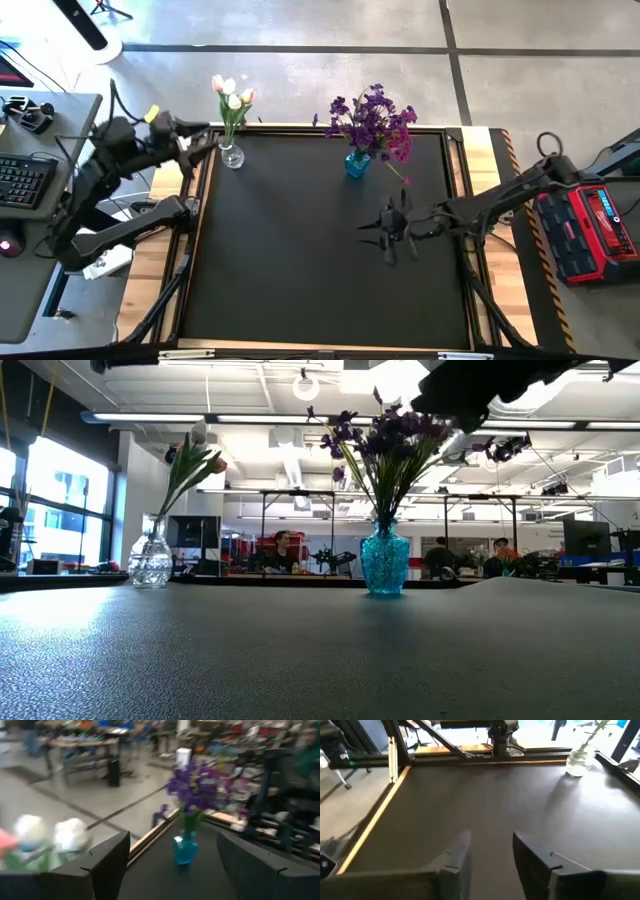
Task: Sort flowers into vase by color
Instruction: Return to Home Position
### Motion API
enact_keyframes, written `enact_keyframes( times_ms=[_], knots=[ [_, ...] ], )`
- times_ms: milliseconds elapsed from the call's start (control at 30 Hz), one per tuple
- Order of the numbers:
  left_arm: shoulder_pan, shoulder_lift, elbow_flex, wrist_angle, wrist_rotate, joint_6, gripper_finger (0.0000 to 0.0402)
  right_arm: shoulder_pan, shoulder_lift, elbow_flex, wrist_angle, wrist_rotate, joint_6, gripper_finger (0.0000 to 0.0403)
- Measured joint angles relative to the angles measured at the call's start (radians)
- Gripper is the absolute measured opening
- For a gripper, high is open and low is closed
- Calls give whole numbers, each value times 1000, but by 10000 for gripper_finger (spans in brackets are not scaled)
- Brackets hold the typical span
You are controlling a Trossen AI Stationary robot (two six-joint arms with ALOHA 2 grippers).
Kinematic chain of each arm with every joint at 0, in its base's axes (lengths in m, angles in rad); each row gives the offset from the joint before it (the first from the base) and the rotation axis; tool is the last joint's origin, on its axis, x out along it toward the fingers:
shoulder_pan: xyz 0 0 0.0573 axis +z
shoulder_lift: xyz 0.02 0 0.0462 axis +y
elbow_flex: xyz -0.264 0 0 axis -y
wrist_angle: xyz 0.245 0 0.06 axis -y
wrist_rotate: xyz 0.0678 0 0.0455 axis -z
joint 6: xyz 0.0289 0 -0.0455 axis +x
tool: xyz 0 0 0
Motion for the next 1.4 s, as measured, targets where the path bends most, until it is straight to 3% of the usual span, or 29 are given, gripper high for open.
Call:
enact_keyframes(
  times_ms=[167,433,533,833,1000,1100,1400],
  knots=[
    [-36,-92,-191,156,48,-13,284,0,-109,-51,-55,5,-7,77],
    [-105,-148,-388,371,49,15,284,0,-296,-444,512,-9,14,33],
    [-141,-154,-460,466,50,49,284,-3,-383,-539,625,-9,33,24],
    [-232,-155,-596,663,43,41,284,-5,-605,-661,582,-41,68,14],
    [-282,-162,-604,652,18,26,284,-5,-627,-661,579,-87,16,13],
    [-323,-161,-604,629,-49,30,284,-5,-627,-661,576,-120,-17,13],
    [-435,-161,-604,602,-190,63,284,-24,-627,-661,548,-114,-42,13]
  ],
)
